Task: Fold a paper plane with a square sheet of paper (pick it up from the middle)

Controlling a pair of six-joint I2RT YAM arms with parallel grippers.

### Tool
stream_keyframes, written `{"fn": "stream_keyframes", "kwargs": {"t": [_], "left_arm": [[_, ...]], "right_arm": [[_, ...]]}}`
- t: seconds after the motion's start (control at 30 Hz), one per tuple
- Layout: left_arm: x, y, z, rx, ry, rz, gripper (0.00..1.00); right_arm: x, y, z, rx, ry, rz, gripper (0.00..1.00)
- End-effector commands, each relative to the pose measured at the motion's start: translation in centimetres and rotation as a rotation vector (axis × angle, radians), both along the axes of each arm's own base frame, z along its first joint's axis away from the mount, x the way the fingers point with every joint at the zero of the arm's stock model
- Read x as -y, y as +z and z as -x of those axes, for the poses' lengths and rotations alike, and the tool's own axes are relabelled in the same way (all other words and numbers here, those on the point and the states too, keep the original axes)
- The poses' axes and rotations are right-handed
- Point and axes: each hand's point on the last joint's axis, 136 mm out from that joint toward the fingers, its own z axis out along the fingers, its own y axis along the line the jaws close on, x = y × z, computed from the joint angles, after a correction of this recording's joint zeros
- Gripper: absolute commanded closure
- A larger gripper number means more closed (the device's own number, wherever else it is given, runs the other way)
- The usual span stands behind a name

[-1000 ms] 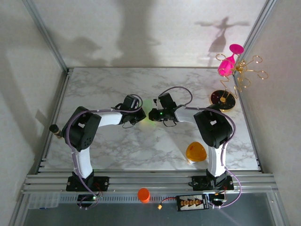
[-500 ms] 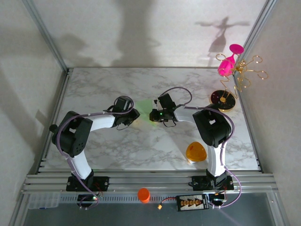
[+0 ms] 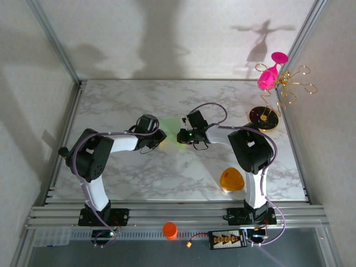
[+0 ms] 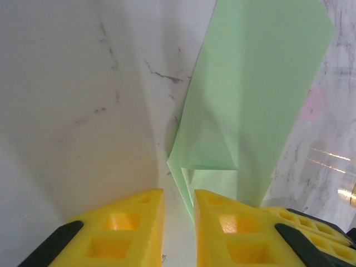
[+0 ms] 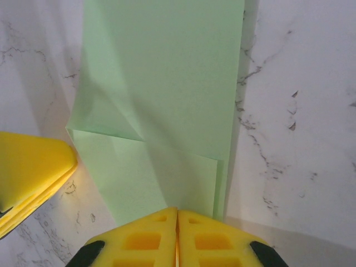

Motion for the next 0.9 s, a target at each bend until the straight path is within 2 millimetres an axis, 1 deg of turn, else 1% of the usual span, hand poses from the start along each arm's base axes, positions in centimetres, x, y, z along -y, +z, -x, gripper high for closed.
{"fn": "stream_keyframes", "kwargs": {"t": [0.0, 0.3, 0.47, 0.63, 0.87], "left_arm": [[0.9, 0.9, -1.4, 0.033, -0.007, 0.039, 0.83], [1.3, 0.5, -1.7, 0.026, -0.035, 0.047, 0.82], [1.2, 1.1, -1.9, 0.046, -0.049, 0.057, 0.82], [1.6, 1.7, -2.2, 0.072, -0.079, 0.088, 0.83], [1.4, 1.0, -2.4, 0.065, -0.103, 0.084, 0.83]], "right_arm": [[1.9, -3.7, 1.2, -0.088, -0.023, 0.098, 0.9], [1.8, -3.7, 1.2, -0.088, -0.014, 0.097, 0.91], [1.8, -3.8, 1.2, -0.089, -0.013, 0.099, 0.91], [1.9, -3.6, 1.3, -0.084, -0.011, 0.097, 0.91], [1.5, -2.8, 1.1, -0.06, 0.007, 0.068, 0.89]]}}
